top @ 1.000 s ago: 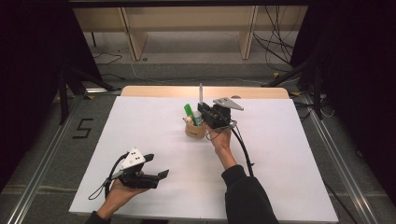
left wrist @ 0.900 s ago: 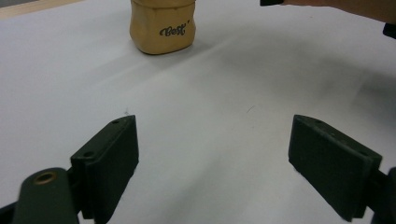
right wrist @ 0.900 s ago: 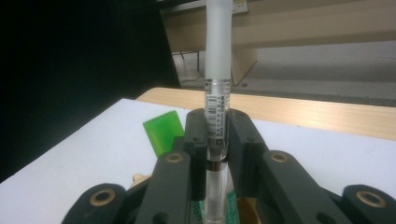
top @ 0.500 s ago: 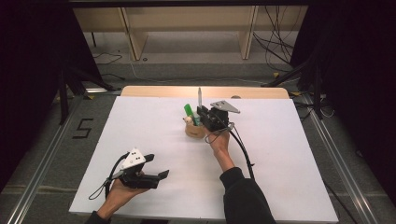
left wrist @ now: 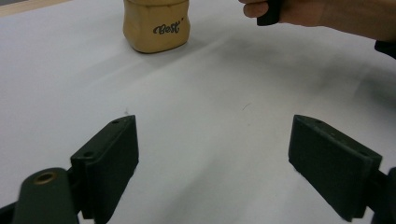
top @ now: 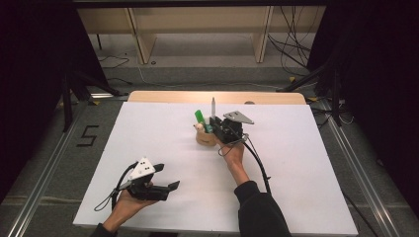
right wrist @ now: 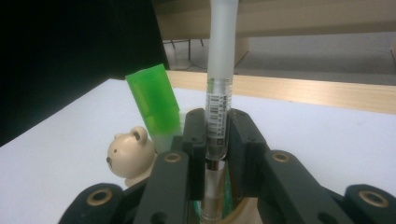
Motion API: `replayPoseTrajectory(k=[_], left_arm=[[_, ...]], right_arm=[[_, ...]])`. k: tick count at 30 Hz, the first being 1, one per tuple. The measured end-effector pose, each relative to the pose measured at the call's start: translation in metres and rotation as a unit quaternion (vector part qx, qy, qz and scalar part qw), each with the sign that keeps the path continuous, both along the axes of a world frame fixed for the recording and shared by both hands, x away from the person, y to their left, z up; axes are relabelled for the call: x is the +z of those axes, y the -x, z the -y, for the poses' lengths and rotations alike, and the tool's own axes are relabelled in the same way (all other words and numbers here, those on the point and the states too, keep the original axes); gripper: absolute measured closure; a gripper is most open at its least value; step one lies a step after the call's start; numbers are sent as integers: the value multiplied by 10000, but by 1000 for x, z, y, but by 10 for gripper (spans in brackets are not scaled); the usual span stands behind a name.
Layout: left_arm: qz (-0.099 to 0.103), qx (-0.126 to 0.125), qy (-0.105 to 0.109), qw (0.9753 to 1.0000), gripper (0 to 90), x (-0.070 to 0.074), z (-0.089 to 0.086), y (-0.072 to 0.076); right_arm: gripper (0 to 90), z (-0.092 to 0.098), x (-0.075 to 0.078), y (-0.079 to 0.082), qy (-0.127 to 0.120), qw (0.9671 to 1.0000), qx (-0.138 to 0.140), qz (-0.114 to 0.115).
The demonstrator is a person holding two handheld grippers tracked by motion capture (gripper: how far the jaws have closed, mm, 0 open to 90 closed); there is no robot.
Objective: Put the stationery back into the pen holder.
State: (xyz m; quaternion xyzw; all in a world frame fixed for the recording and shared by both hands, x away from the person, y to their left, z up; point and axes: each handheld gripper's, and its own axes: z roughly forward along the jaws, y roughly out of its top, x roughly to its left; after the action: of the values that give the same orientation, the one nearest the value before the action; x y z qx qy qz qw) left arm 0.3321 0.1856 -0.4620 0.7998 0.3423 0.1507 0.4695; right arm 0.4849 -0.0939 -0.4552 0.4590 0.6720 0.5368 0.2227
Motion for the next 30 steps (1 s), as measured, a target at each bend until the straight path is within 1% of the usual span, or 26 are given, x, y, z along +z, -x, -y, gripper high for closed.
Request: replayPoseTrajectory(k=[5, 6, 8, 10, 12, 13, 16, 18, 22, 25, 30], left_arm=[[32, -5, 4, 10000, 159, 0, 0, 0], [37, -6, 0, 10000, 159, 0, -1, 0], [26, 4, 16, 10000, 159, 0, -1, 0], [24, 4, 15, 10000, 159, 0, -1, 0], [35, -2, 1, 10000, 159, 0, 0, 0], [36, -7, 0, 10000, 159, 0, 0, 0], [34, -8, -2, 10000, 159, 0, 0, 0], [28, 1, -4, 10000, 159, 0, 0, 0], [28, 4, -10, 10000, 159, 0, 0, 0], [14, 0, -19, 10000, 159, 0, 0, 0], [-1, -3, -39, 10000, 159, -1, 0, 0]], right_arm=[[737, 0, 1, 2, 155, 9998, 77, -18], [741, 0, 1, 3, 200, 9997, 121, -12], [782, 0, 1, 4, 315, 9994, 162, -17], [797, -2, 1, 5, 266, 9993, 269, -39], [799, -6, 1, 7, 437, 9986, 309, 17], [800, -7, 1, 7, 463, 9984, 314, 43], [800, -6, 1, 7, 375, 9989, 268, -18], [800, -5, 1, 7, 367, 9990, 269, -30], [801, -7, 0, 8, 473, 9985, 264, 39], [802, -10, -3, 8, 510, 9982, 299, 27], [801, -13, -2, 9, 633, 9975, 306, 92]])
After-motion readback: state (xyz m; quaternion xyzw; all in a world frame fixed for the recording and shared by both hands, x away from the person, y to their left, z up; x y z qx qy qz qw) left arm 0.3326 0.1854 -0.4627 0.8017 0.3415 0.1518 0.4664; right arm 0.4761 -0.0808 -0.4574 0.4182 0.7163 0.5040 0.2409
